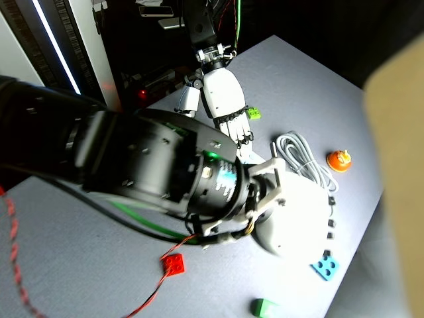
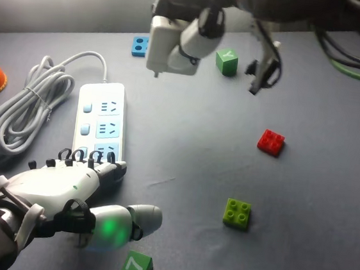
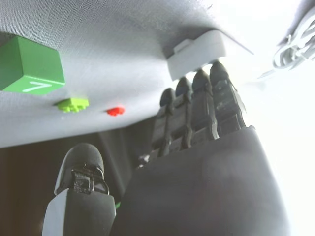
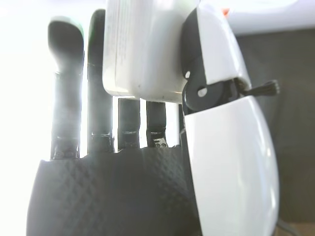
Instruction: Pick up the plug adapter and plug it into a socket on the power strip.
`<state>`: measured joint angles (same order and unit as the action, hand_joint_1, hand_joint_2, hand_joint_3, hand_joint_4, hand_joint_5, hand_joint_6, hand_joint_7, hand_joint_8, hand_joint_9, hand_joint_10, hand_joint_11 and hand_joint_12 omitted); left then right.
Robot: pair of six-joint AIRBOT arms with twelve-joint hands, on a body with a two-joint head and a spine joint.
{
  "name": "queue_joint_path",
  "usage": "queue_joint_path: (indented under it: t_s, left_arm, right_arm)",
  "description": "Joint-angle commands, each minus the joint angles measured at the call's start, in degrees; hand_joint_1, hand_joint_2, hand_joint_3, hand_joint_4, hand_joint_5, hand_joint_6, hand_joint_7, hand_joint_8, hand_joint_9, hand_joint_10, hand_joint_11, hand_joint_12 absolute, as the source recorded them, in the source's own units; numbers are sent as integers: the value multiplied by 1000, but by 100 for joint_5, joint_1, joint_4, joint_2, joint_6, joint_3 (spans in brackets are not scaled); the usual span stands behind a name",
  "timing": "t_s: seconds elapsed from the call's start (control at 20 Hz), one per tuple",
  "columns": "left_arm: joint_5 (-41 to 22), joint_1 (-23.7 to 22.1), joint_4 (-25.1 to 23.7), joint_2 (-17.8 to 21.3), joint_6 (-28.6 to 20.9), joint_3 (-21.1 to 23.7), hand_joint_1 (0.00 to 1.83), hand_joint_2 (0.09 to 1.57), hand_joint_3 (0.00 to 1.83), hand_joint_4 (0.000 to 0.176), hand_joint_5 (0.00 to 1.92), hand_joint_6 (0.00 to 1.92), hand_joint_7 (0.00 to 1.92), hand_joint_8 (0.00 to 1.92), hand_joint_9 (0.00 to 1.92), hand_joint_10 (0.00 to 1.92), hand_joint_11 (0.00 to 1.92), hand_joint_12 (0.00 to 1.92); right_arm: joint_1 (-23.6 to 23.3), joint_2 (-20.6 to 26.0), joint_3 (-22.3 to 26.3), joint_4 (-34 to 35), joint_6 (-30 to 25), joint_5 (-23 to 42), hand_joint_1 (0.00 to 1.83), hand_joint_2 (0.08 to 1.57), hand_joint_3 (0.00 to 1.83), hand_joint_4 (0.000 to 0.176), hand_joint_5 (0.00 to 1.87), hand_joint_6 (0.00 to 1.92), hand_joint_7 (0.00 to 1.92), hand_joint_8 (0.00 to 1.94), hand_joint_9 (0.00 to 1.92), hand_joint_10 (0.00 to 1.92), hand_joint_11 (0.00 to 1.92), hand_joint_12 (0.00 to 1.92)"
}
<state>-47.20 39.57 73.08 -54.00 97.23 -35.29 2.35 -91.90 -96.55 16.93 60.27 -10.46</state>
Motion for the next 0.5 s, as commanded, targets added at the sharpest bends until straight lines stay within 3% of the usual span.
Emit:
queue_joint_path:
  t_s: [0.0, 0.2, 0.45]
  left_arm:
    - [-37, 25, -150, 1, -66, -10, 0, 1175, 0, 0, 99, 1, 107, 1, 71, 1, 0, 188]
    - [-37, 24, -152, 9, -62, -13, 0, 1182, 1, 0, 106, 0, 118, 2, 76, 1, 0, 208]
    - [-28, 21, -285, 1, -72, -27, 0, 1178, 0, 0, 106, 3, 124, 5, 83, 4, 0, 201]
  right_arm:
    - [-140, 110, 140, 93, -48, 577, 1256, 1132, 0, 0, 929, 880, 992, 1204, 899, 1167, 824, 1523]
    - [-106, 314, 515, -301, -51, 711, 1253, 1141, 0, 0, 889, 942, 990, 1204, 880, 1173, 775, 1560]
    - [-118, 42, 488, -336, -315, 689, 1245, 1151, 0, 0, 885, 955, 960, 1255, 851, 1232, 758, 1618]
